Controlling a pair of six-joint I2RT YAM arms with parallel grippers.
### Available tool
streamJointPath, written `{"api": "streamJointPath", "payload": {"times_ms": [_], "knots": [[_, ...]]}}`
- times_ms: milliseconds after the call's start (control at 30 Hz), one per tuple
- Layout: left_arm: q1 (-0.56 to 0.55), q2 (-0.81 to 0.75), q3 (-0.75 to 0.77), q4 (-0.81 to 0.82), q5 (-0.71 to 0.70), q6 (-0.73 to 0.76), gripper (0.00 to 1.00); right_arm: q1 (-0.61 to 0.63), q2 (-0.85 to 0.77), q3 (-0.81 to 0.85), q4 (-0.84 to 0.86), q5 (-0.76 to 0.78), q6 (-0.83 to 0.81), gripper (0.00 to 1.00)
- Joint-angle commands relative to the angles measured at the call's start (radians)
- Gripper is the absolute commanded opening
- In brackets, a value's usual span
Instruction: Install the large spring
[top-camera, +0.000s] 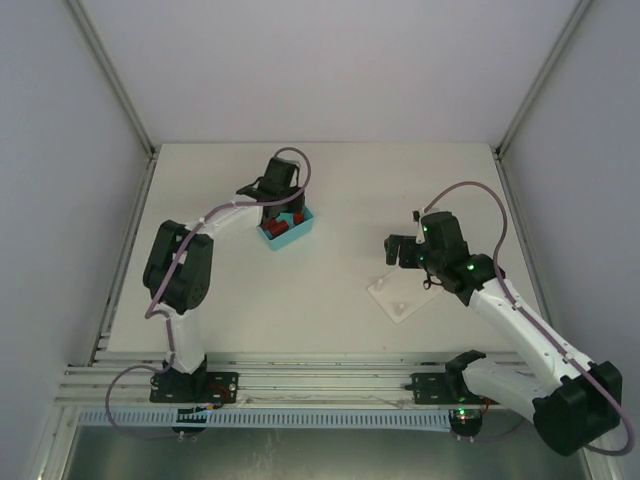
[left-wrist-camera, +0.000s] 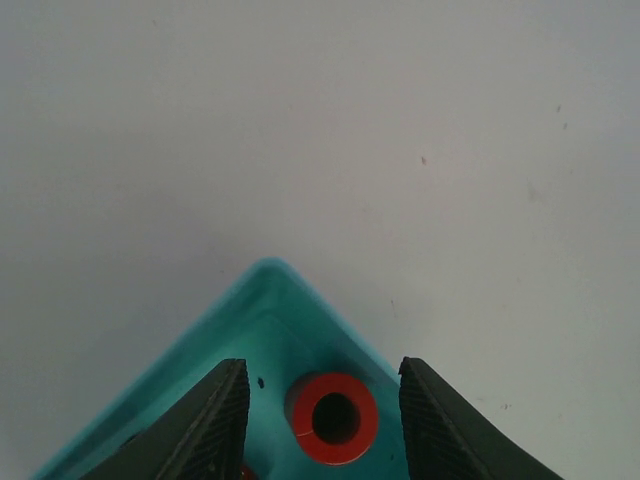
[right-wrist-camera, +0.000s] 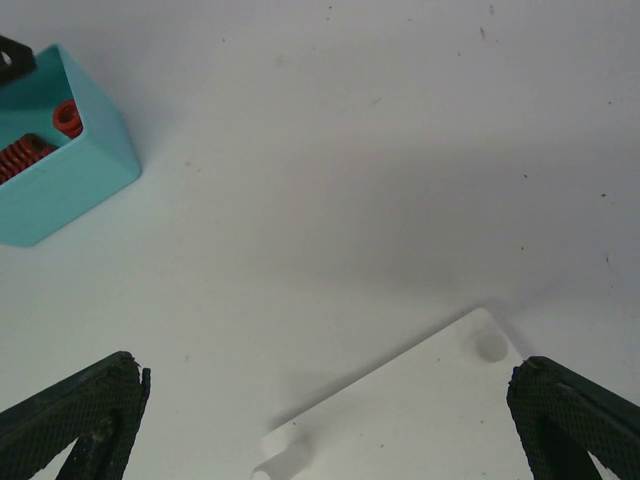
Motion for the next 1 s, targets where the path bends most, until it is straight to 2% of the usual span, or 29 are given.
{"api": "streamJointPath", "payload": {"times_ms": [0, 333, 967], "knots": [[-0.015, 0.044, 0.061, -0.064, -0.014, 0.033, 0.45, 0.003, 0.005, -0.007, 0.032, 0.020, -0.007, 0.99], [-0.018, 0.046, 0.033, -0.089, -0.004, 0.043, 0.38, 0.003, 0.027, -0.008, 0.038, 0.018, -0.007, 0.99], [-0.019, 0.151, 0.080, -0.115, 0.027, 0.073, 0.41, 0.003, 0.028, -0.012, 0.040, 0.031, -0.009, 0.99]]}}
